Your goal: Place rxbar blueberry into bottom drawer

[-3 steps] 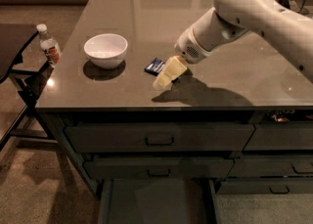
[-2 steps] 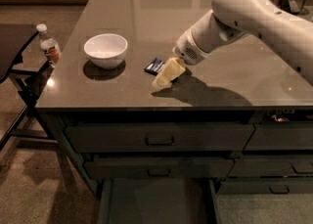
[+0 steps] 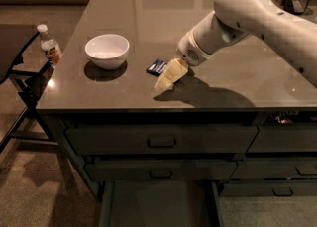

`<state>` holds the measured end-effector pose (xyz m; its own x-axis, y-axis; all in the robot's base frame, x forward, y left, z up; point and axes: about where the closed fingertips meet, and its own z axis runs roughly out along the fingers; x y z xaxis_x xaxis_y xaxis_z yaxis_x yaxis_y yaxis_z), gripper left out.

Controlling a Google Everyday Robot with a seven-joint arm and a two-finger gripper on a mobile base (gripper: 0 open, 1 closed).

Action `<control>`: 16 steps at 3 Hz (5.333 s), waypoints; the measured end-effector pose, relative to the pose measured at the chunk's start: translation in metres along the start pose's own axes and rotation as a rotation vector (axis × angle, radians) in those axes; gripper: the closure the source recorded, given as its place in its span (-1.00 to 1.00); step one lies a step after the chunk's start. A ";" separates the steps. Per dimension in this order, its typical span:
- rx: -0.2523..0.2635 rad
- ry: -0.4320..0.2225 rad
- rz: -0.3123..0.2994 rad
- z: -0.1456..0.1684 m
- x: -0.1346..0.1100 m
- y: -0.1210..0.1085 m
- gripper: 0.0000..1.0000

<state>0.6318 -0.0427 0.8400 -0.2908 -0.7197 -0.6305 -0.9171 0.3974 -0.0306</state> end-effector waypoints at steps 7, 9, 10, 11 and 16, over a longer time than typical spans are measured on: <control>-0.008 0.002 -0.023 -0.001 -0.006 0.004 1.00; 0.004 -0.015 -0.092 -0.062 -0.002 0.028 1.00; 0.021 -0.038 -0.131 -0.094 0.006 0.046 1.00; 0.038 -0.043 -0.175 -0.121 0.031 0.079 1.00; -0.005 -0.020 -0.116 -0.087 0.162 0.190 1.00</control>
Offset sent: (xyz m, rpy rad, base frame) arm 0.0000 0.0000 0.0000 0.0000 0.0000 0.0001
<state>0.3866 -0.1331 0.7995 -0.1778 -0.7492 -0.6380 -0.9456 0.3095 -0.1000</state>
